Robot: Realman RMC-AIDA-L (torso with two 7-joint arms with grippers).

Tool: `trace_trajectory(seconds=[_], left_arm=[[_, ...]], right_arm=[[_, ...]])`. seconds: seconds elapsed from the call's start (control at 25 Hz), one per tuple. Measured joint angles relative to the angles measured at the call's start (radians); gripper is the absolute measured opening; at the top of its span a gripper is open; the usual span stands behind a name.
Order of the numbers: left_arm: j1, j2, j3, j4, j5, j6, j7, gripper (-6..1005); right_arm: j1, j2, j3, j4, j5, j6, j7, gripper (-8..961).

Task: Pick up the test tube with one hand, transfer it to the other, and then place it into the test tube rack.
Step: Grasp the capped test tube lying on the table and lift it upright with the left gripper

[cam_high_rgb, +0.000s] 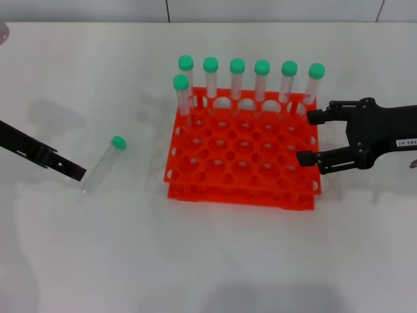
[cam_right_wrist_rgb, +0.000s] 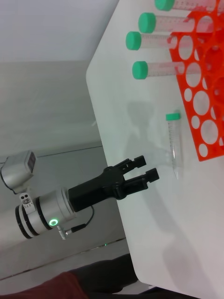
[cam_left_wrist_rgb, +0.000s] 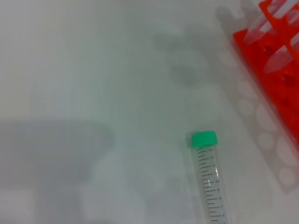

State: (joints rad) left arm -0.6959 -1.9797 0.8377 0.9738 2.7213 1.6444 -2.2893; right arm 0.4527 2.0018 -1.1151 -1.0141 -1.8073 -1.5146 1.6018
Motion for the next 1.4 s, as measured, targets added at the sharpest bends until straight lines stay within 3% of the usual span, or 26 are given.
trace_trajectory(seconds=[0.48,1.4], left_arm=[[-0.010,-0.007,0.045,-0.058,0.011,-0.050,-0.031,886],[-0.026,-0.023,0.066,-0.103,0.011,-0.078,-0.044,697]], right_arm=[[0.002,0.003,0.000,-0.001,0.001,0.001,-0.002,868],[-0.001,0.005,-0.002,0.000,-0.001,0.001,-0.002,868]])
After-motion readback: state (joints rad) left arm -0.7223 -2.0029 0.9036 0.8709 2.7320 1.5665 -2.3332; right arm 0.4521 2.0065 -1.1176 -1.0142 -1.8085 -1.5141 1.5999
